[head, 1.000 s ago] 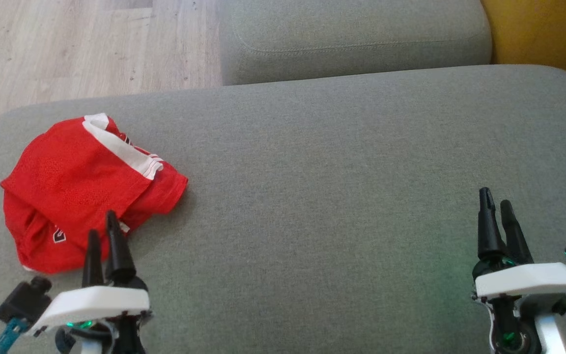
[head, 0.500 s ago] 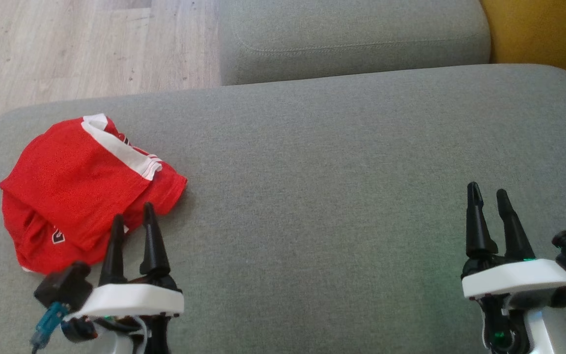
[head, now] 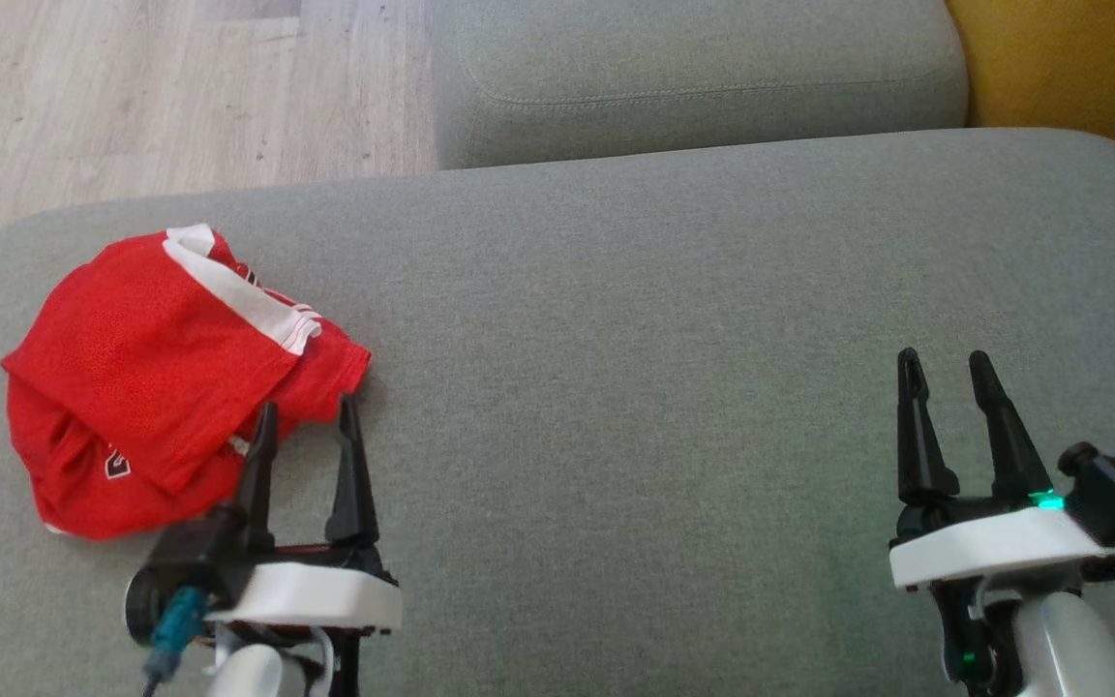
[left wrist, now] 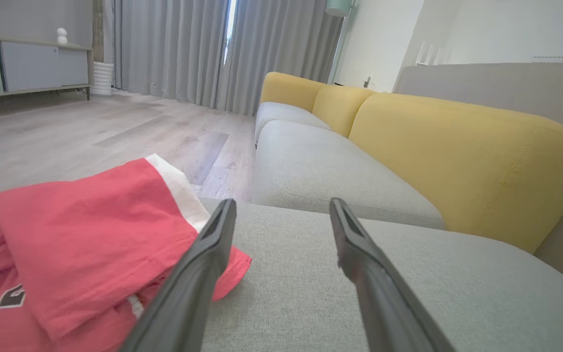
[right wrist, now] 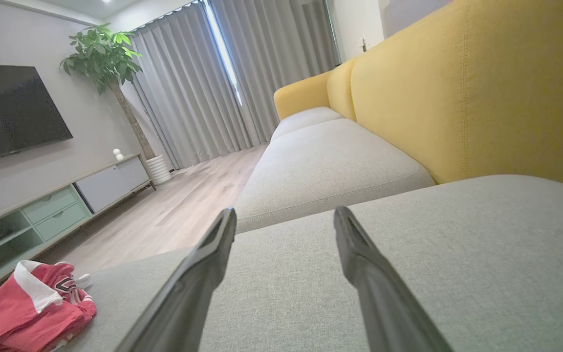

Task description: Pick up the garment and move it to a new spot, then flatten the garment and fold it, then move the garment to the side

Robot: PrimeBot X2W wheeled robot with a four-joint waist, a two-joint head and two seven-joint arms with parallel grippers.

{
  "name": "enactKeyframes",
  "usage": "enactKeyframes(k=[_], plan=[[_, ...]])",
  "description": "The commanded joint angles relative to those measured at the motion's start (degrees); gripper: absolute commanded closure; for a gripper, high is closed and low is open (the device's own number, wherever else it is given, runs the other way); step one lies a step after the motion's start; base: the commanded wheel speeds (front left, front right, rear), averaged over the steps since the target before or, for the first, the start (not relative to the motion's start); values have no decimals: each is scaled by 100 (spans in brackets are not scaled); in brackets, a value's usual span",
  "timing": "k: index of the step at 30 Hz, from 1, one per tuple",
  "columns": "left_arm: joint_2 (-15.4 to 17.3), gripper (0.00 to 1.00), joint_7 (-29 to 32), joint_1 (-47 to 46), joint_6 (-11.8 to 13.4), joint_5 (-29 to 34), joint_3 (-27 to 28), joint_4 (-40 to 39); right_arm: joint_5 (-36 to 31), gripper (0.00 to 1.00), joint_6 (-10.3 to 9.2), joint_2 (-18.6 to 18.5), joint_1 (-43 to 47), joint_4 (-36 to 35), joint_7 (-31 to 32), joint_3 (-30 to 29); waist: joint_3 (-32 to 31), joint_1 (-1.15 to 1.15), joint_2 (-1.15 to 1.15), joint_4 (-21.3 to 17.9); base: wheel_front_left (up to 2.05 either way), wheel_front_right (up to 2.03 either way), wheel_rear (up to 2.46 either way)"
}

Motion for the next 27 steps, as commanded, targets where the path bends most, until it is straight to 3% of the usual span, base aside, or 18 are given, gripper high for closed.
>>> enactKeyframes(k=[1, 8, 19, 27], plan=[[133, 0, -85, -336, 113, 259, 4, -214, -281, 0, -3, -47, -285, -248, -110, 133, -7, 0, 0, 9, 0, 0, 0], [295, 0, -203, -407, 429, 759, -313, -112, -919, 0, -3, -50, -300, -210, -228, 164, -47, 0, 0, 12, 0, 0, 0], [438, 0, -371, -512, 701, 1352, -711, 54, -1786, 0, -4, -54, -328, -220, -397, 274, -49, 0, 0, 4, 0, 0, 0], [209, 0, -506, -422, 642, 1163, -572, -64, -1324, 0, -4, -57, -275, -235, -533, 460, -21, 0, 0, 24, 0, 0, 0]])
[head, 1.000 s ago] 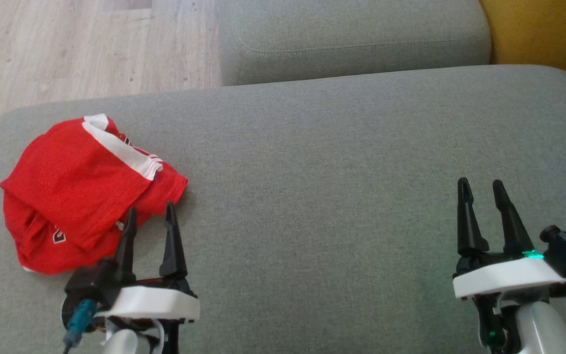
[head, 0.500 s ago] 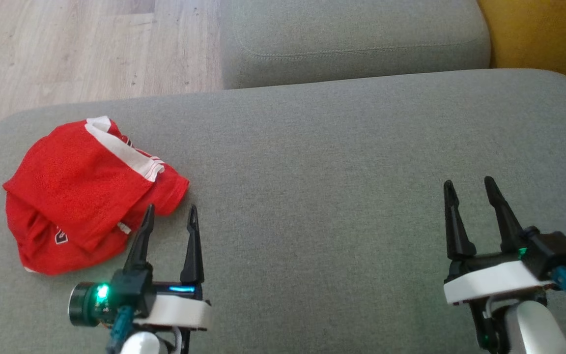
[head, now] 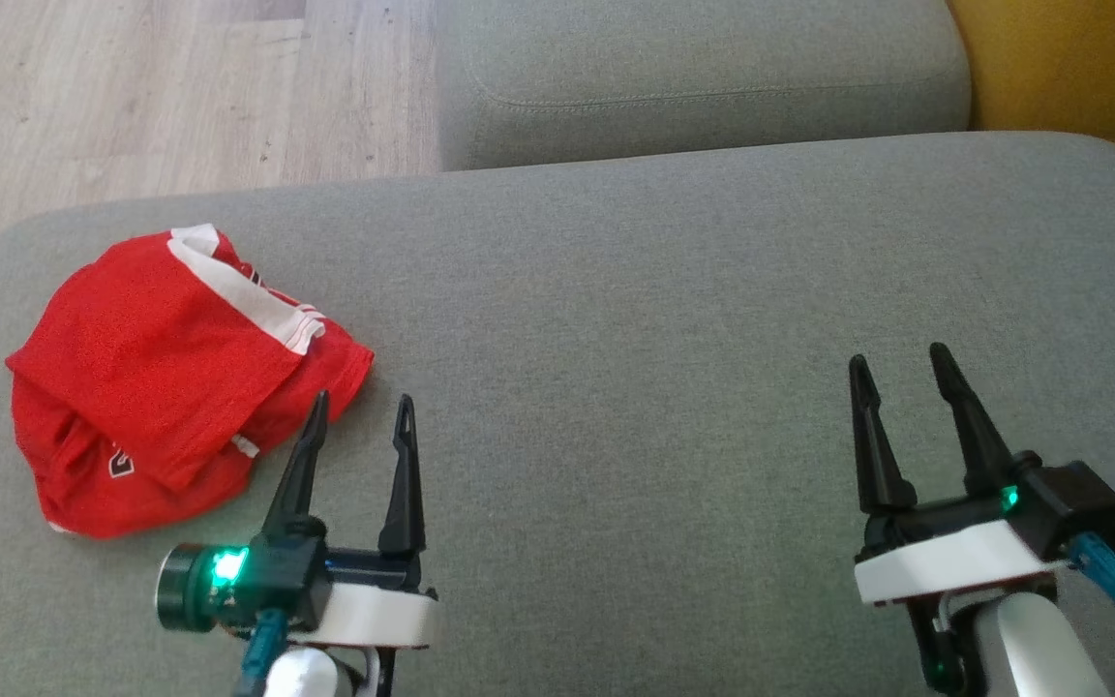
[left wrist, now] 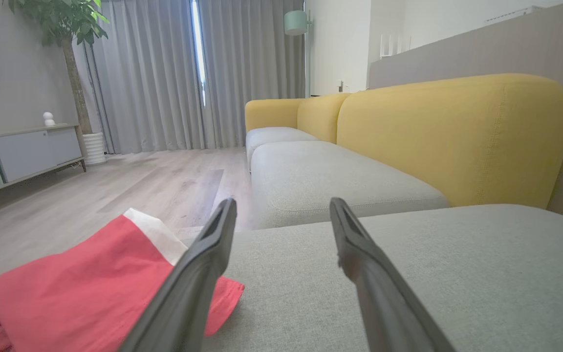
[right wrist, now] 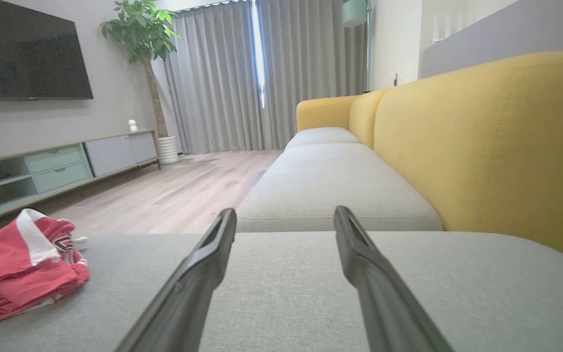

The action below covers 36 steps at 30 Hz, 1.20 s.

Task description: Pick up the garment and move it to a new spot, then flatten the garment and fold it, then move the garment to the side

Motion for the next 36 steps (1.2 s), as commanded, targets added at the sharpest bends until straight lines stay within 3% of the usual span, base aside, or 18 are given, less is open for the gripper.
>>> enactKeyframes(k=[1, 6, 15, 27, 36], plan=[[-26, 0, -92, -173, -42, 11, 229, -186, 43, 0, -4, -47, -252, -171, -97, 163, -4, 0, 0, -3, 0, 0, 0], [-280, 0, -176, -21, -381, -173, 560, -105, 556, 0, -4, -49, -224, 120, -182, 252, -29, 0, 0, 0, 0, 0, 0], [-529, 0, -219, 74, -818, -186, 922, 244, 660, 0, -4, -50, -245, 259, -225, 223, -47, 0, 0, -28, 0, 0, 0], [-618, 0, -219, 71, -951, -15, 1115, 309, 534, 0, -4, -50, -250, 327, -225, 184, -60, 0, 0, 13, 0, 0, 0], [-629, 0, -219, 89, -979, 35, 1216, 352, 559, 0, -4, -50, -198, 343, -225, 403, -123, 0, 0, 423, 0, 0, 0]])
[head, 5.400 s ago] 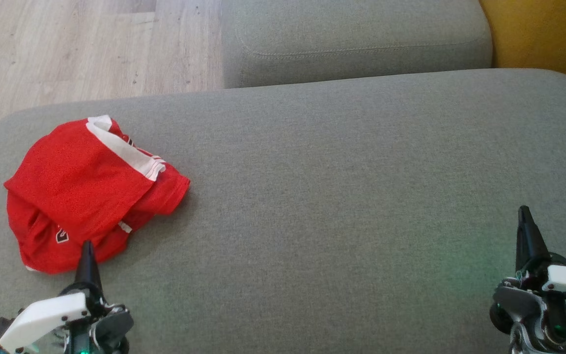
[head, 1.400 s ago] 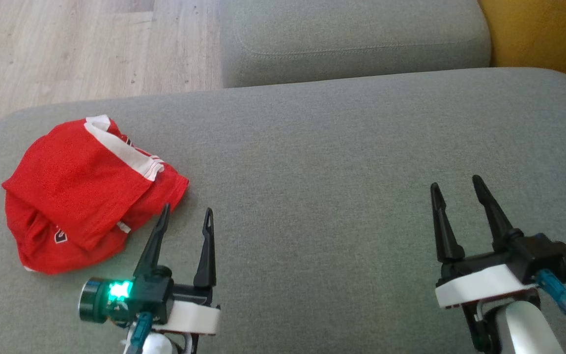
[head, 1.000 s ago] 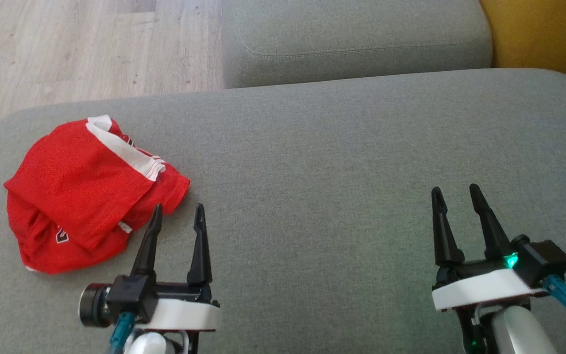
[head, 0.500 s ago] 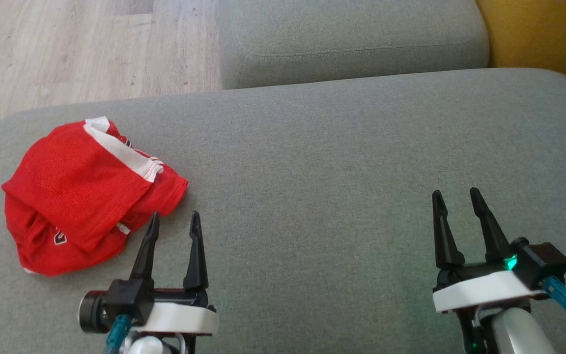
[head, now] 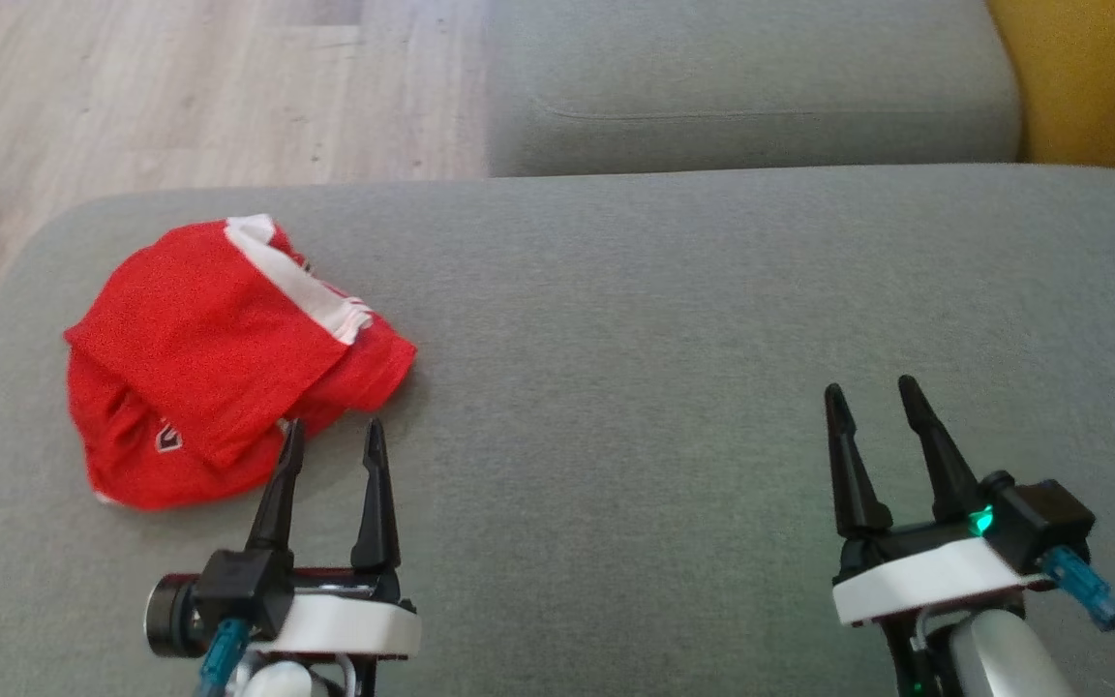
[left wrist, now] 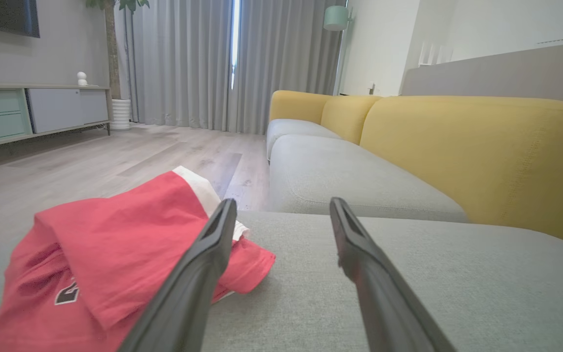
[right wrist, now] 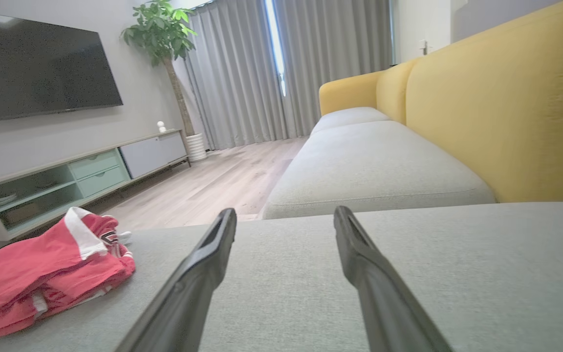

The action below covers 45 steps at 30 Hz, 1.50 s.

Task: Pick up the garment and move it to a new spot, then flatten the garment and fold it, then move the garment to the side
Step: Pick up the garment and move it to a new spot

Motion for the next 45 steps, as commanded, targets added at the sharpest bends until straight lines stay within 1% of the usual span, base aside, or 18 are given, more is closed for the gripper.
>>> enactKeyframes(k=[1, 17, 26, 32, 36, 38, 41, 43, 45], plan=[[-12, 0, -54, -149, -14, 51, 226, -158, -15, 0, -4, -48, -192, -166, -62, 180, -23, 0, 0, 131, 0, 0, 0], [-13, 0, -54, -38, 22, 146, 408, -165, 66, 0, -4, -48, -96, -135, -62, 487, -140, 0, 0, 1169, 0, 0, 0], [-13, 0, -54, 19, -7, 190, 510, -179, 109, 0, -4, -48, -47, -132, -62, 661, -159, 0, 0, 1511, 0, 0, 0], [-9, 0, -54, -15, -33, 270, 658, -197, 115, 0, -4, -48, -61, -143, -62, 743, -90, 0, 0, 1482, 0, 0, 0], [86, 0, -54, -151, -108, 348, 735, -185, 83, 0, -4, -48, -109, -155, -62, 773, 43, 0, 0, 1374, 0, 0, 0], [234, 0, -54, -398, -192, 441, 757, -164, 30, 0, -4, -48, -164, -180, -62, 761, 179, 0, 0, 1287, 0, 0, 0], [562, 0, 29, -1056, -407, 646, 669, -57, -46, 0, -4, -48, -263, -221, -62, 688, 423, 0, 0, 1167, 0, 0, 0], [798, 0, 339, -1677, -614, 765, 581, 60, -94, 0, -4, -48, -342, -252, -62, 641, 606, 0, 0, 1093, 0, 0, 0], [1008, 0, 815, -2359, -817, 848, 480, 266, -136, 0, -4, -48, -424, -275, -62, 610, 775, 0, 0, 1009, 0, 0, 0]])
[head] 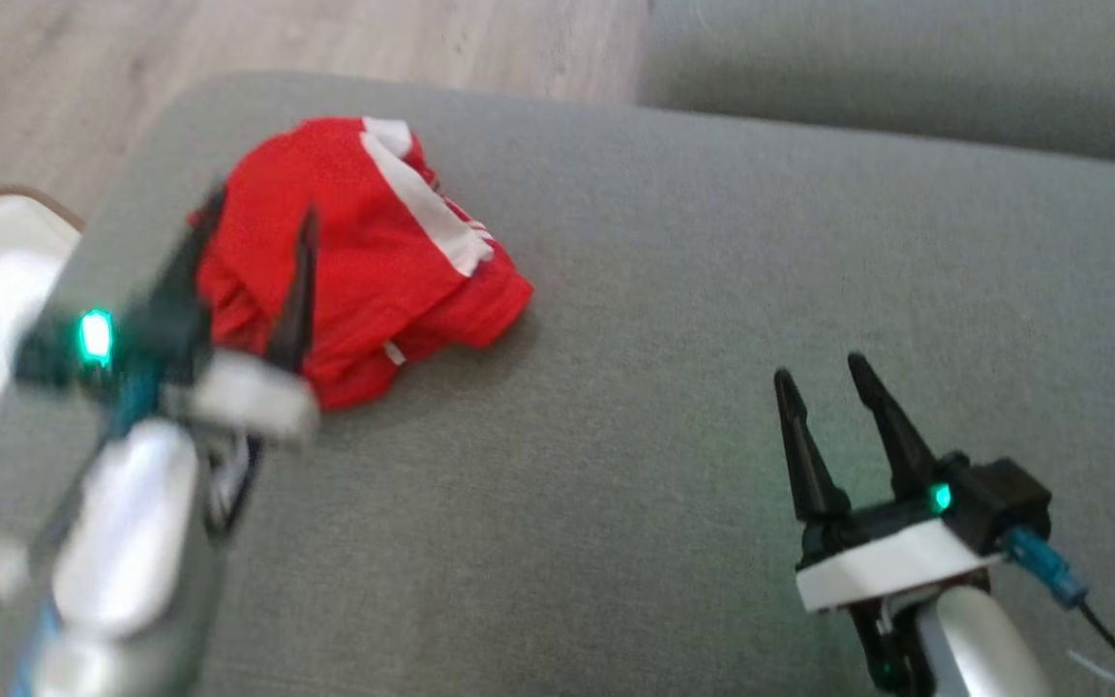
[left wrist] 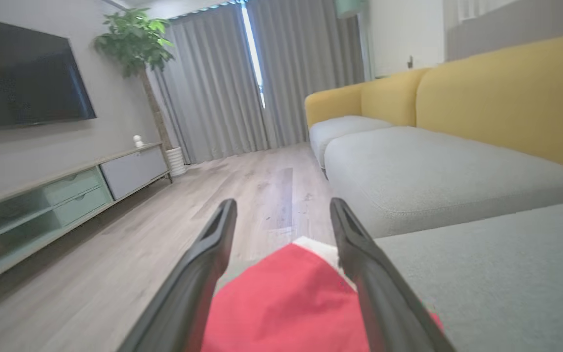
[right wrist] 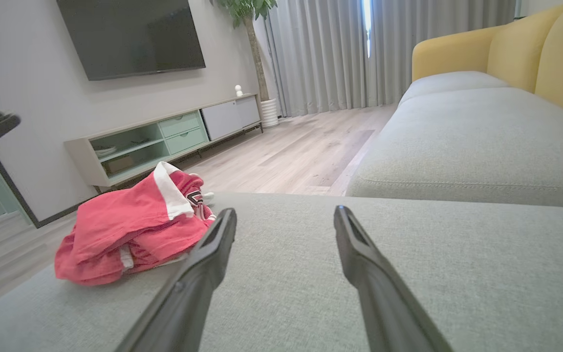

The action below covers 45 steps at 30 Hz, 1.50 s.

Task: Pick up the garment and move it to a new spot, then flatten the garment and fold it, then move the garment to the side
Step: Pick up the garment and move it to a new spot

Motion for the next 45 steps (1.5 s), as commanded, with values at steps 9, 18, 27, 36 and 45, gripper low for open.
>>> enactKeyframes(k=[9, 18, 27, 36, 45], plan=[[902, 0, 2603, -2729, -385, -348, -843, 1461, 24, 0, -4, -39, -592, -227, -62, 202, 708, 0, 0, -720, 0, 0, 0], [1440, 0, 3471, -3407, -389, -1124, -1510, 2399, 102, 0, -4, -39, -681, -304, -62, 146, 929, 0, 0, -1062, 0, 0, 0], [1428, 100, 3536, -3497, -389, -1464, -1696, 2799, 80, 0, -4, -39, -712, -293, -62, 122, 940, 0, 0, -1070, 0, 0, 0], [1404, 100, 2727, -3673, -284, -1614, -1611, 2669, 47, 0, -4, -39, -720, -251, -62, 79, 819, 0, 0, -1022, 0, 0, 0], [1169, 100, 1690, -3655, -109, -1895, -1295, 1767, 30, 0, -4, -39, -527, -189, -62, -95, 267, 0, 0, -1037, 0, 0, 0]])
